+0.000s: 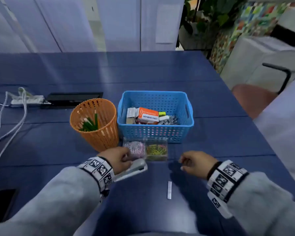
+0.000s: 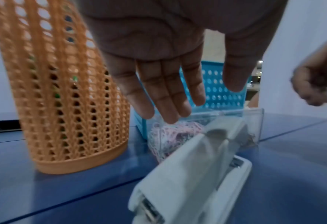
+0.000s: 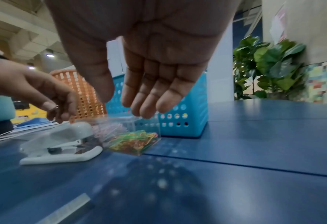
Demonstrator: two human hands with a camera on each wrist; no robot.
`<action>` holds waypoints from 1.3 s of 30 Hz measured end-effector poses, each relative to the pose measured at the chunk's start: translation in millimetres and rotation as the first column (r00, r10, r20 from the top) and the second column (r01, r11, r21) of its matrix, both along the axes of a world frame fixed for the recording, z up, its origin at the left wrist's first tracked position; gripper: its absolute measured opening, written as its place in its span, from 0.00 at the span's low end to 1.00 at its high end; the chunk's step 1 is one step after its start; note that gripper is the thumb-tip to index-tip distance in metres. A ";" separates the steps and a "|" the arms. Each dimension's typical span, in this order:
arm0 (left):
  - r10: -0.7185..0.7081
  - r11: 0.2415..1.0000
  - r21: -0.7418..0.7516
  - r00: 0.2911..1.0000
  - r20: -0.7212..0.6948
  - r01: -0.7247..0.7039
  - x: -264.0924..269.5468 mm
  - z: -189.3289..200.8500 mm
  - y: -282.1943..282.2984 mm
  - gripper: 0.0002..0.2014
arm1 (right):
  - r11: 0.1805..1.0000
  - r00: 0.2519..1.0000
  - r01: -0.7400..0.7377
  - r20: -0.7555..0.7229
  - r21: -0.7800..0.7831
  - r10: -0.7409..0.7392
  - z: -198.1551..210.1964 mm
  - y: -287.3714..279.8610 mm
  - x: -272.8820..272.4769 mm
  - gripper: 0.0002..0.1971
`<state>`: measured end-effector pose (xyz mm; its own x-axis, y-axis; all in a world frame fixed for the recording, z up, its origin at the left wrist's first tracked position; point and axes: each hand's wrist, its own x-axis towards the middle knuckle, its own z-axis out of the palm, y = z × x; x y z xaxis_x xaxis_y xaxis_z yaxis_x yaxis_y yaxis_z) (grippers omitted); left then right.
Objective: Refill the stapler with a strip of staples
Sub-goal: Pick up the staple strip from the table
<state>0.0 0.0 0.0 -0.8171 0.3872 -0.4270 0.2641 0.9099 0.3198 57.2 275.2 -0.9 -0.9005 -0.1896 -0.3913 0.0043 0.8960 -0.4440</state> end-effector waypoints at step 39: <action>0.226 0.821 0.493 0.958 0.178 -0.286 5.7 -1.5 -46.8 0.18 | 0.971 0.972 -0.226 0.088 0.074 0.220 -61.5 -73.3 -24.7 0.23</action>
<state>5.7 -46.8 -1.5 -0.8783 0.3568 -0.3182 -0.0185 0.6398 0.7683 32.5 201.9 -62.4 -0.8051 -0.3461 -0.4817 -0.1682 0.9120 -0.3742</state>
